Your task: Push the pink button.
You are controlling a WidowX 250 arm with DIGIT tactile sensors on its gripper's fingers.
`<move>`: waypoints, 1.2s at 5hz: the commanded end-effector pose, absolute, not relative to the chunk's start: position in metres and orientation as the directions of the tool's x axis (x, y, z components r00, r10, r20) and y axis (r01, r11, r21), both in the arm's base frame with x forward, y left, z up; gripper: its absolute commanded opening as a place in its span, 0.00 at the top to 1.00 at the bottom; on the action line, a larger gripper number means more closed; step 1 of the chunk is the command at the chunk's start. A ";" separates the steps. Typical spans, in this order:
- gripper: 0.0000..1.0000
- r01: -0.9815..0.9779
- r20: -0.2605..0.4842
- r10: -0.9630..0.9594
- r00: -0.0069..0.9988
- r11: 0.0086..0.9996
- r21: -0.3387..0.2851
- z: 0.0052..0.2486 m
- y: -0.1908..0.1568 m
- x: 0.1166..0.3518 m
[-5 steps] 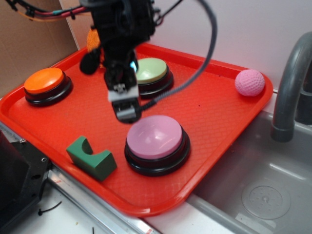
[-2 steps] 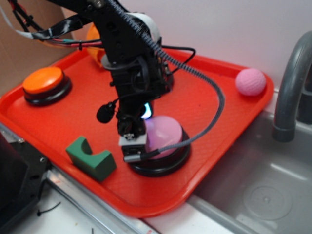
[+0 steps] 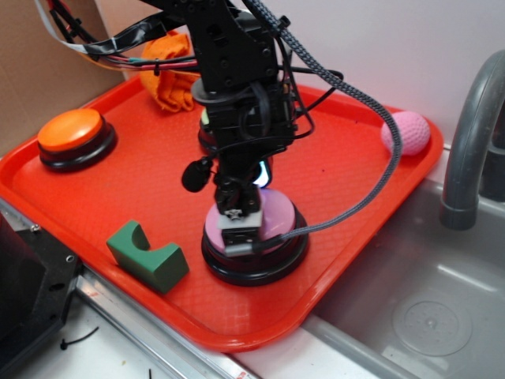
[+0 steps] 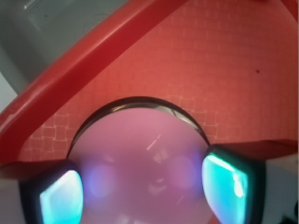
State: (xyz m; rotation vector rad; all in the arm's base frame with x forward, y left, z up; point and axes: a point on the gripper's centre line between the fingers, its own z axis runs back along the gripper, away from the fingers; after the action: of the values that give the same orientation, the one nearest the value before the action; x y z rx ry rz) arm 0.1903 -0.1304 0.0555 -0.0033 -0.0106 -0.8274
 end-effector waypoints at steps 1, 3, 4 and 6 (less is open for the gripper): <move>0.00 0.675 0.045 -0.675 0.736 0.737 0.022 0.113 -0.132 0.184; 0.00 0.635 -0.011 -0.635 0.772 0.772 0.026 0.136 -0.125 0.182; 0.00 0.587 0.011 -0.587 0.810 0.810 0.013 0.148 -0.120 0.179; 0.00 0.522 0.035 -0.522 0.852 0.853 0.000 0.156 -0.109 0.178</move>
State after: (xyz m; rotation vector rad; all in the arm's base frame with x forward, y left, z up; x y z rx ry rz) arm 0.1814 -0.0964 0.1414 0.0009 0.0189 -0.5576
